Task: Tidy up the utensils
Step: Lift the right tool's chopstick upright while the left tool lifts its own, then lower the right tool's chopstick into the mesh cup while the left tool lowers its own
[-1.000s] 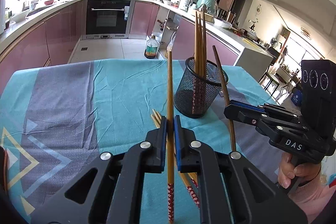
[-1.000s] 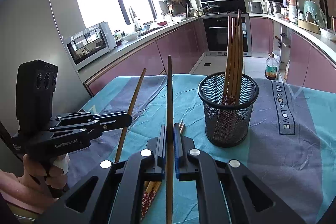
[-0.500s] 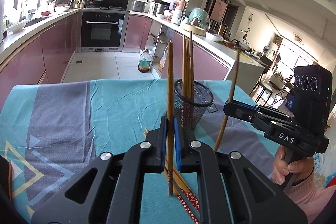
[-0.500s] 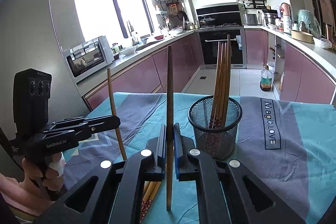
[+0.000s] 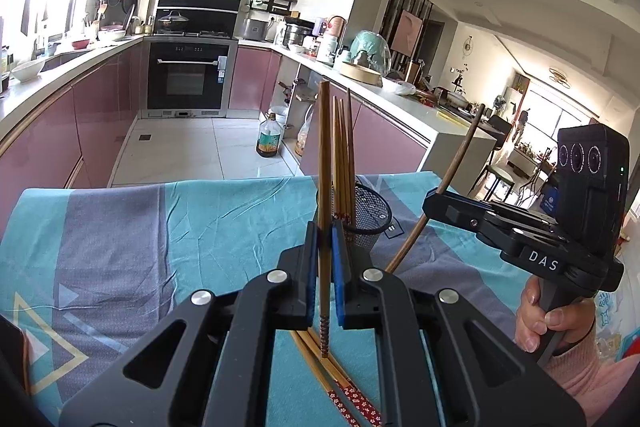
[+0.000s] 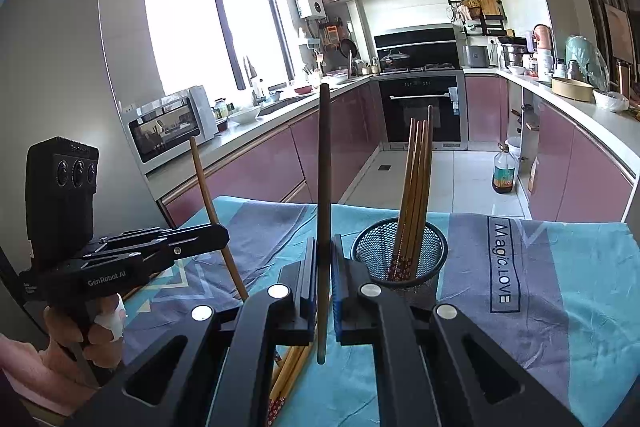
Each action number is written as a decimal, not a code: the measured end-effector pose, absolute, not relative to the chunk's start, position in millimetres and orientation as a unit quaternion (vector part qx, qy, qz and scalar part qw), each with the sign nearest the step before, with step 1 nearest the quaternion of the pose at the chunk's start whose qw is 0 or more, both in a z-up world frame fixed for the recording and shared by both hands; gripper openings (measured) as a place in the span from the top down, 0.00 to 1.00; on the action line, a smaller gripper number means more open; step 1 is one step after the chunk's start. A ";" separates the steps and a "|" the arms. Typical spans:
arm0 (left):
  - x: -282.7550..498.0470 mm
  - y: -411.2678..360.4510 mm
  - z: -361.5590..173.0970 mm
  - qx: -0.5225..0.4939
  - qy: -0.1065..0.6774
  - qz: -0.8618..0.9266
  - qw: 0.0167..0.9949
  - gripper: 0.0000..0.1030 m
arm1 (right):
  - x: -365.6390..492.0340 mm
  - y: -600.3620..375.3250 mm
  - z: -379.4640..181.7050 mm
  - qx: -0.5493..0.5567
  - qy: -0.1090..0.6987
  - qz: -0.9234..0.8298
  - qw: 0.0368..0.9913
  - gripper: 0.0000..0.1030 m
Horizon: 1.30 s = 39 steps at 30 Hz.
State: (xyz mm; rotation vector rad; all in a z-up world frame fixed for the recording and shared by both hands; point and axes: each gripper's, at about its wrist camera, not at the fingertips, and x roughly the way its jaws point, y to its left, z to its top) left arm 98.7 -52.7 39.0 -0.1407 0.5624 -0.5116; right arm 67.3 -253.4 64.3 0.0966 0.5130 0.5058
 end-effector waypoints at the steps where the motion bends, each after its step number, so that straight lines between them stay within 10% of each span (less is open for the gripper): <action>1: 97.6 -52.5 41.3 -0.069 0.273 -0.251 0.926 0.93 | 67.6 -253.8 65.5 0.047 0.249 0.247 0.935 0.95; 39: 130.5 -81.9 114.2 -0.066 0.187 -0.283 0.938 0.93 | 93.7 -278.0 120.5 0.030 0.176 0.218 0.959 0.95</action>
